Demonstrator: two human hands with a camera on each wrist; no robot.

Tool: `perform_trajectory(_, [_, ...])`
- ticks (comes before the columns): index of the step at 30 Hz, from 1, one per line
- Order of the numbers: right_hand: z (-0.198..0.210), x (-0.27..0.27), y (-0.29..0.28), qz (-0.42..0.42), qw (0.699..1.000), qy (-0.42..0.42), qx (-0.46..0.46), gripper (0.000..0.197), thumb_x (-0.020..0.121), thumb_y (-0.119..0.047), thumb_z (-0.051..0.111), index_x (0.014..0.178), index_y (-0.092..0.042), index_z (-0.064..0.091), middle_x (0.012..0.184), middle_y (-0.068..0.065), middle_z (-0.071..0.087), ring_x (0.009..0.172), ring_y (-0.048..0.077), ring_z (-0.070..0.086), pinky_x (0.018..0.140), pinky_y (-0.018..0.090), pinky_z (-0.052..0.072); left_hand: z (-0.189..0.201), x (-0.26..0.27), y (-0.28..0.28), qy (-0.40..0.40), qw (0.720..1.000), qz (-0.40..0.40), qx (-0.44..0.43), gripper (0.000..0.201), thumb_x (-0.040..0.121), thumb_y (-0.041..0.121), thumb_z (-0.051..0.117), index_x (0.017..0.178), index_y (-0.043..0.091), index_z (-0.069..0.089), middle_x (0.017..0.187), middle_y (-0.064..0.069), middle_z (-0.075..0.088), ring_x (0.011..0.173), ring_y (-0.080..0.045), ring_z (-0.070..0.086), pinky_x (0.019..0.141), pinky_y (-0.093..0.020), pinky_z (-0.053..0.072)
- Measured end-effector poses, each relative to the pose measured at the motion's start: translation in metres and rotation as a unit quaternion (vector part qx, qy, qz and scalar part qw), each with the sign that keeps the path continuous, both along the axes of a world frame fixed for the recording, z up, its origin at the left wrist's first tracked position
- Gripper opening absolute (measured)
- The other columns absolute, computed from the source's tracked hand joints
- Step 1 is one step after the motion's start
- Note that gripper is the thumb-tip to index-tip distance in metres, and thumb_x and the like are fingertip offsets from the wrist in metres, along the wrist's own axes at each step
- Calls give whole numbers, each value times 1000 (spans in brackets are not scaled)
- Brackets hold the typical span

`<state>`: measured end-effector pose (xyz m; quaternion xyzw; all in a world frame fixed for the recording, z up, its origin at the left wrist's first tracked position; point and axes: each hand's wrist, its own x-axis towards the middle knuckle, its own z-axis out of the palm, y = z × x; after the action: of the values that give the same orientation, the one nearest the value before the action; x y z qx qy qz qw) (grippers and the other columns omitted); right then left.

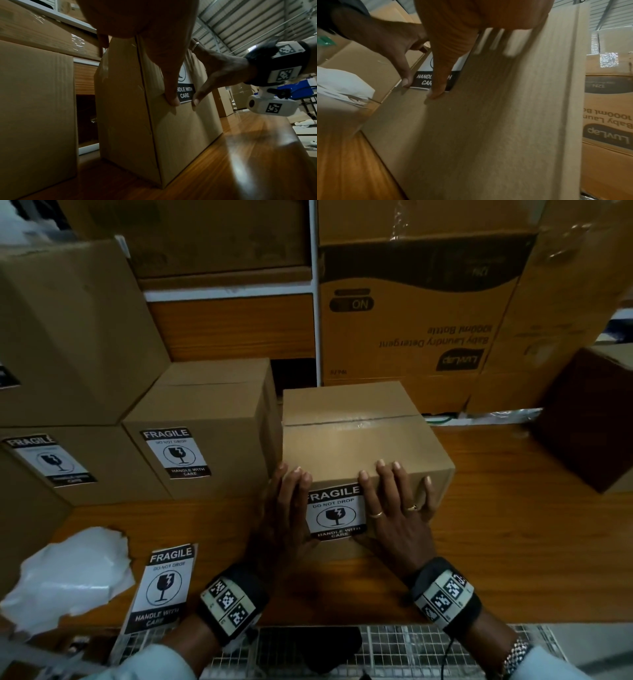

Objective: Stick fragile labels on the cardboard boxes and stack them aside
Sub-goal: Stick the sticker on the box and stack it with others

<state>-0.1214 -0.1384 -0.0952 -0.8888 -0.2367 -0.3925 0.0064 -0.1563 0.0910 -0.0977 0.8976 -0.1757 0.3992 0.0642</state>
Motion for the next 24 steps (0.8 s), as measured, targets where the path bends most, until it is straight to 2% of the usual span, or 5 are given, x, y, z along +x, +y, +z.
perform_trajectory(5, [-1,5,6,10,998,-11,69,114,72,-84,63,159,-24,22,154,13,33,149,29,23,117,54,12,20,13,8,-25,997,-60,-33,85,82,70,59,137,7,43,135,-15,41,127,-36,43,113,-33,30])
perform_trajectory(13, [37,21,6,68,966,1,251,62,82,-74,58,120,-25,58,111,8,61,104,28,50,91,45,34,52,23,31,-9,984,-128,-122,26,94,42,63,110,21,62,97,-3,66,94,-22,56,88,-14,32])
perform_trajectory(16, [39,18,3,85,963,7,257,47,94,-67,53,116,-27,63,105,6,65,101,27,54,88,50,40,49,20,29,-23,982,-131,-131,18,100,34,58,112,21,63,97,-3,68,93,-21,57,92,-13,33])
perform_trajectory(21, [48,7,1,61,964,22,257,36,96,-43,57,114,-19,76,112,5,68,105,30,62,97,37,22,42,12,29,-26,987,-115,-106,29,106,24,43,127,15,61,115,-10,70,110,-28,61,107,-19,33])
perform_trajectory(24, [47,-3,-13,4,956,76,285,41,94,-49,58,127,-27,70,133,8,59,127,34,52,106,51,29,42,4,29,8,980,-132,-149,33,105,26,43,133,16,59,132,-6,64,130,-23,54,111,-32,41])
